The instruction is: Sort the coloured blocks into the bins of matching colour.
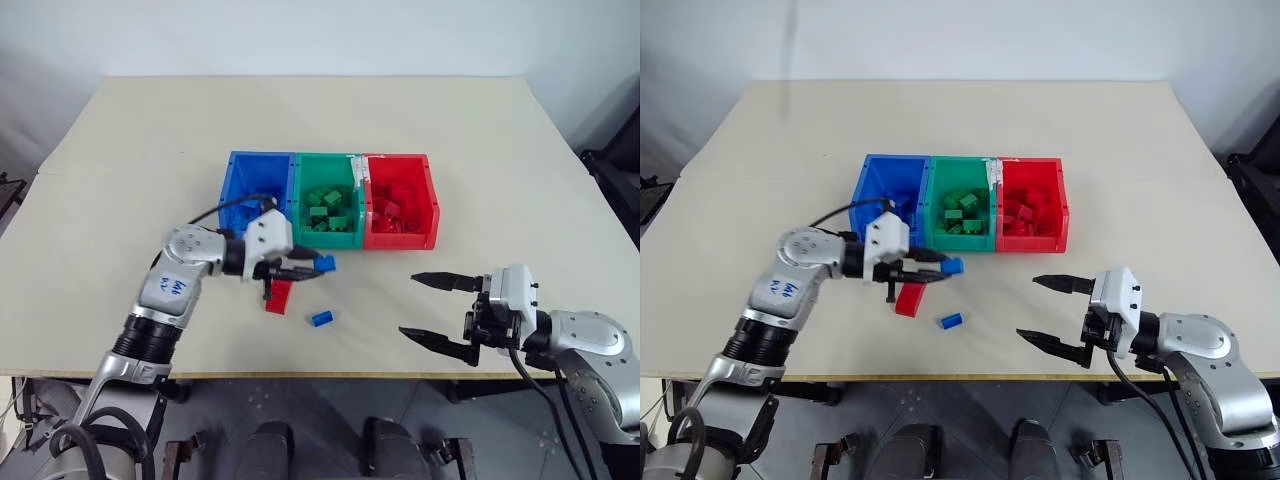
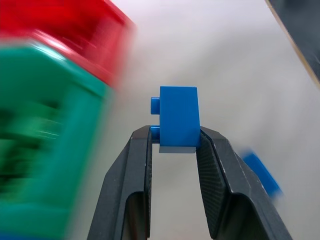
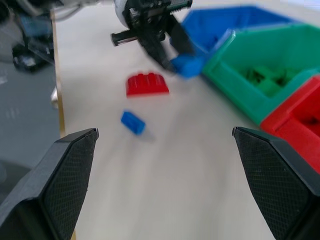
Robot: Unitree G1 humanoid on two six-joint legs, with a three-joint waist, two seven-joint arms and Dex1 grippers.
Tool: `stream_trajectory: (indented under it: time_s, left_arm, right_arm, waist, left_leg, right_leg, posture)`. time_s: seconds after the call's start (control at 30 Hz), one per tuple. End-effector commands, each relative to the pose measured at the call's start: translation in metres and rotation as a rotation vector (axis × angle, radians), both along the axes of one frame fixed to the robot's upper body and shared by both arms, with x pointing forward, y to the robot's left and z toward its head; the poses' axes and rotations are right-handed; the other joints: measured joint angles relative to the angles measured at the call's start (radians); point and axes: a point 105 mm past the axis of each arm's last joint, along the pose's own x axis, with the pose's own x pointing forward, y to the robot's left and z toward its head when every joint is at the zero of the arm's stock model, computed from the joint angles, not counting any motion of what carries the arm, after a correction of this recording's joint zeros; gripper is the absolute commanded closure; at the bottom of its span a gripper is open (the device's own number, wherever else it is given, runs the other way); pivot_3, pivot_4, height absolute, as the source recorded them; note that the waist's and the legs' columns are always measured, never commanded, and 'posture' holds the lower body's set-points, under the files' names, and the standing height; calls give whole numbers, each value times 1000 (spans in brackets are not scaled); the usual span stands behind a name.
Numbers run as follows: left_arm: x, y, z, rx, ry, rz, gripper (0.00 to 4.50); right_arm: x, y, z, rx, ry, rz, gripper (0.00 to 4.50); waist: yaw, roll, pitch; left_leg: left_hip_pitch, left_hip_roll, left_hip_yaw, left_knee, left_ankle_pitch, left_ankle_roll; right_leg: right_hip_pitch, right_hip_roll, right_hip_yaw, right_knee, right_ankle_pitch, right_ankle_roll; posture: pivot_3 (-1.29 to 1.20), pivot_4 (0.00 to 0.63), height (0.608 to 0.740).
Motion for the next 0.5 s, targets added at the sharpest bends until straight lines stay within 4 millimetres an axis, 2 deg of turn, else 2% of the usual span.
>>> stream_trajectory:
  time_s: [0.03, 0.17, 0.3, 0.43, 0.5]
  left_arm:
    - [13, 23, 25, -82, -65, 184, 3603]
    - [39, 49, 37, -161, -77, 405, 3603]
    - [50, 56, 33, -186, -32, 471, 3603]
    - [50, 53, 20, -182, 26, 445, 2220]
    - [45, 58, 21, -186, 8, 448, 1666]
  right_arm:
    - [3, 0, 26, 84, -75, -26, 0]
    - [11, -4, 29, 76, -114, -77, 0]
    - [15, -9, 26, 48, -114, -104, 0]
    - [16, -14, 23, 11, -109, -110, 0]
    - [16, -14, 22, 1, -107, -102, 0]
  waist:
    - [1, 0, 0]
    - [7, 0, 0]
    - [4, 0, 0]
    - [2, 0, 0]
    - [2, 0, 0]
  left_leg:
    - [0, 0, 0, 0, 0, 0]
    - [0, 0, 0, 0, 0, 0]
    - [0, -1, 0, 0, 0, 0]
    - [0, -1, 0, -1, 0, 0]
    - [0, -1, 0, -1, 0, 0]
  right_leg:
    - [0, 0, 0, 0, 0, 0]
    - [0, 0, 0, 0, 0, 0]
    - [0, 0, 0, 0, 0, 0]
    - [0, 0, 0, 0, 0, 0]
    - [0, 0, 0, 0, 0, 0]
  posture:
    - [0, 150, 740]
    - [0, 150, 740]
    - [0, 150, 740]
    - [0, 150, 740]
    - [0, 150, 740]
